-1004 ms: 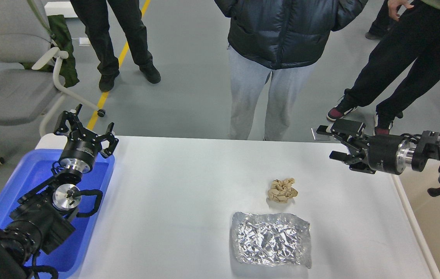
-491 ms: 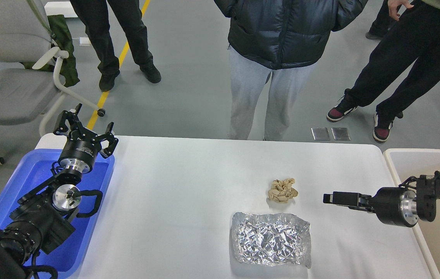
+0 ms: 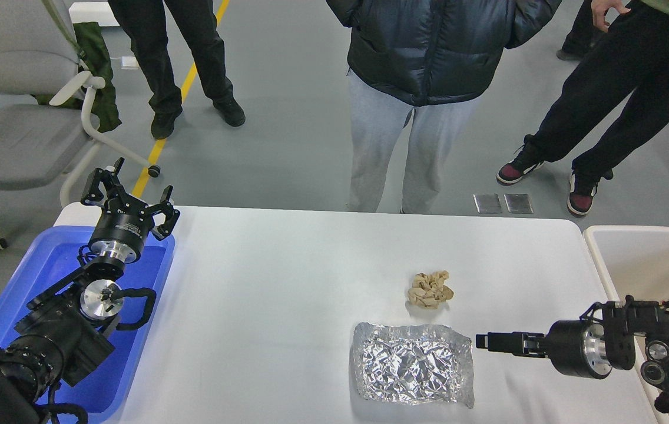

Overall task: Tidy desktop
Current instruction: 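Swing the right gripper outward and lower it toward the silver foil bag, then close the right gripper on the near edge of the silver foil bag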

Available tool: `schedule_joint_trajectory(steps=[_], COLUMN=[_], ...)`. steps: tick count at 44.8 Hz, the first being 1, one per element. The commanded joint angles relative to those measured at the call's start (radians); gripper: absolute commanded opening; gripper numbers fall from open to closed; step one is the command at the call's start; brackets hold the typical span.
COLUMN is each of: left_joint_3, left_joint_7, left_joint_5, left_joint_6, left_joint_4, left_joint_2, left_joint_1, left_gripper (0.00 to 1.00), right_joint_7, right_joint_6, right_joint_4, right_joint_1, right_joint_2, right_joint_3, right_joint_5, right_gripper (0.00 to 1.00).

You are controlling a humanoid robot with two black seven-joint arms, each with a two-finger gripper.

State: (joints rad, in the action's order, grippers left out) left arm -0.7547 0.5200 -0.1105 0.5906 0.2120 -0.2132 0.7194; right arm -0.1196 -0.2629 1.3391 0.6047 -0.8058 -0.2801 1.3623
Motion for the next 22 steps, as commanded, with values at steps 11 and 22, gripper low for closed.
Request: schedule_joint_trajectory(steps=[11,22], left_joint_3=[0.000,0.000], left_joint_7=[0.000,0.000], left_joint_5=[0.000,0.000], left_joint_6=[0.000,0.000], left_joint_4=[0.000,0.001], left_joint_2=[0.000,0.000], left_joint_1=[0.000,0.000], left_gripper=[1.00,1.00], right_joint_7=[0.000,0.000], right_joint_6=[0.013,0.027], right_joint_4=[-0.089,-0.146], right_joint_1=[-0.009,-0.008], right_joint_2=[0.109,0.174], right_joint_3=[0.019,0.021], right_joint_5=[0.018,0.020], right_gripper=[1.00,0.99])
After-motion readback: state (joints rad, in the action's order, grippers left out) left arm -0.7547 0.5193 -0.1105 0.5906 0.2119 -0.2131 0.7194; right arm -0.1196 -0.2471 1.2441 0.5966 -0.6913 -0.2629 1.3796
